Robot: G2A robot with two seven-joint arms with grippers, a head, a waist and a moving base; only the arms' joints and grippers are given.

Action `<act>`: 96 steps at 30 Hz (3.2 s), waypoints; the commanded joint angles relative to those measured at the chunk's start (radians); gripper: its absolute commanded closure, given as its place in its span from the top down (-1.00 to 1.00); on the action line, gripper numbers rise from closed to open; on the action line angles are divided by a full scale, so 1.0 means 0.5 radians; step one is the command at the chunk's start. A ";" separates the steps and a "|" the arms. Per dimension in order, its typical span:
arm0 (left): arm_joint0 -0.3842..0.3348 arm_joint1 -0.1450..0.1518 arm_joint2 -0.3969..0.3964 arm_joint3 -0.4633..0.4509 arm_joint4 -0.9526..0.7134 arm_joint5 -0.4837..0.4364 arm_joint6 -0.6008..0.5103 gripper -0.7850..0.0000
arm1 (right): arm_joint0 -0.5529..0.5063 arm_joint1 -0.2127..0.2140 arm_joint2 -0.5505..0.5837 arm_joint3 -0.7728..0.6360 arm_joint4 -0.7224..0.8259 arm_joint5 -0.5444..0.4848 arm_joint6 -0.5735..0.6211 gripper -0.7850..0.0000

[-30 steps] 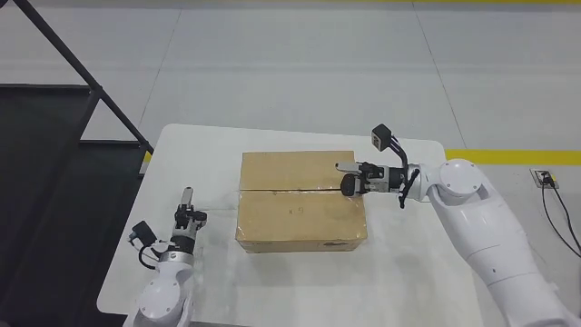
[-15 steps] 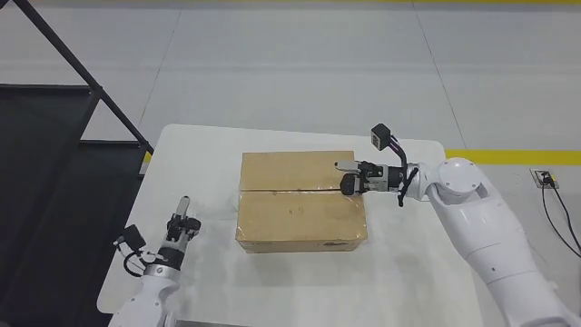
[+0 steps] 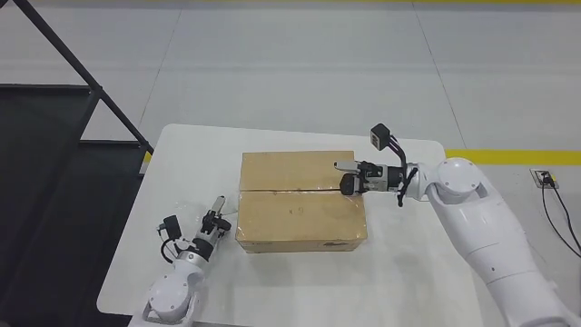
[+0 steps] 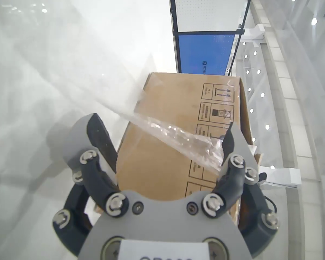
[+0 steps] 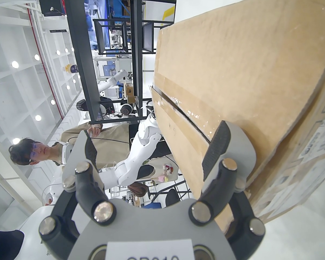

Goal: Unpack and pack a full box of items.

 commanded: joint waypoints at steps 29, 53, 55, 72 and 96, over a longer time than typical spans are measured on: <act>0.286 0.008 -0.227 -0.431 -0.028 -0.252 0.292 1.00 | 0.023 -0.008 -0.030 0.005 0.014 0.005 0.017 1.00; 0.492 0.022 -0.308 -0.660 0.087 -0.083 0.224 1.00 | 0.090 -0.030 -0.072 0.083 0.016 0.007 0.025 1.00; 0.488 0.020 -0.303 -0.649 0.056 -0.057 0.218 1.00 | 0.092 -0.031 -0.071 0.095 0.020 0.001 0.026 1.00; 0.553 0.019 -0.356 -0.793 0.023 -0.097 0.245 1.00 | 0.130 -0.052 -0.101 0.160 0.035 -0.011 0.029 1.00; 0.514 0.052 -0.338 -0.626 0.066 0.184 -0.309 1.00 | 0.141 -0.062 -0.097 0.214 0.055 -0.053 0.048 1.00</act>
